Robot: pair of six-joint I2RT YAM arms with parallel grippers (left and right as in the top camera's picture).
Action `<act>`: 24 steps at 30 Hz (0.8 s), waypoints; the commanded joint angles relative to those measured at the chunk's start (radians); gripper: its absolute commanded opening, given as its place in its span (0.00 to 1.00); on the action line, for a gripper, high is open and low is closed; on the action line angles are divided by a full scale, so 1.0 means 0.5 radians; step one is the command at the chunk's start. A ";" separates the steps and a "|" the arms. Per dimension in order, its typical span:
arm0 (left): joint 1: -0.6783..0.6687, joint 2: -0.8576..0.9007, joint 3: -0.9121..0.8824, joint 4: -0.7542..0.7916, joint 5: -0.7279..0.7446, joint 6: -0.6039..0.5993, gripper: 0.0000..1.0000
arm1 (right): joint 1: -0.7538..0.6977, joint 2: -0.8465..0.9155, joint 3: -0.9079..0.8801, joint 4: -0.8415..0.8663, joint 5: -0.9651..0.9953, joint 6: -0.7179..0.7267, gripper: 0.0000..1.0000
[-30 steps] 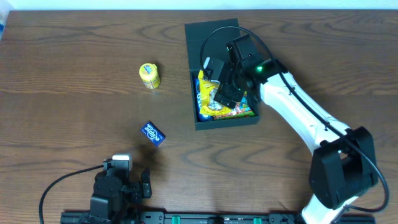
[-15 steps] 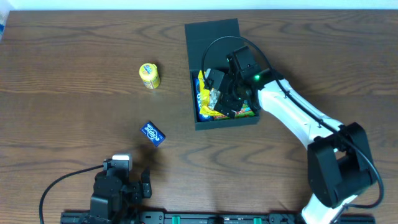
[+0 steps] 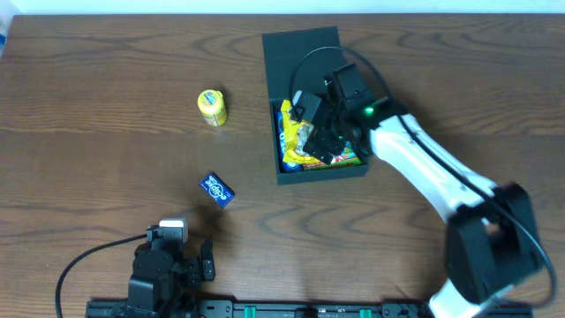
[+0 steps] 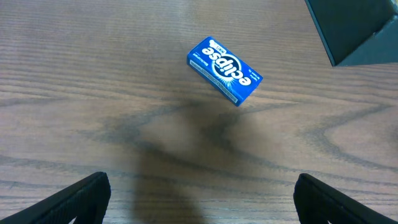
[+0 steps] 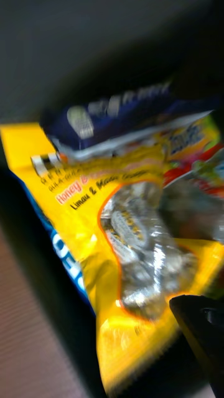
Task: Pack container
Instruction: 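Withdraw the right gripper out of the box to the right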
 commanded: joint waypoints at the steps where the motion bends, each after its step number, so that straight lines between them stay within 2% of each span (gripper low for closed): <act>1: 0.012 -0.013 -0.025 -0.132 -0.051 -0.023 0.95 | 0.017 -0.384 0.037 -0.041 0.060 0.120 0.99; 5: 0.012 -0.013 -0.025 -0.132 -0.051 -0.023 0.95 | 0.015 -0.712 0.036 -0.179 0.298 0.187 0.99; 8: 0.012 -0.013 -0.025 -0.132 -0.051 -0.023 0.95 | 0.005 -0.897 0.035 -0.260 0.313 0.242 0.99; 11: 0.012 -0.013 -0.025 -0.132 -0.051 -0.023 0.95 | -0.069 -1.047 0.011 -0.363 0.312 0.417 0.99; 18: 0.012 -0.013 -0.025 -0.132 -0.051 -0.023 0.95 | -0.376 -1.409 -0.345 -0.425 0.281 0.724 0.99; 21: 0.012 -0.013 -0.025 -0.132 -0.051 -0.023 0.95 | -0.422 -1.618 -0.449 -0.414 0.231 0.821 0.99; 24: 0.012 -0.013 -0.025 -0.132 -0.052 -0.023 0.95 | -0.448 -1.807 -0.539 -0.458 0.339 0.975 0.99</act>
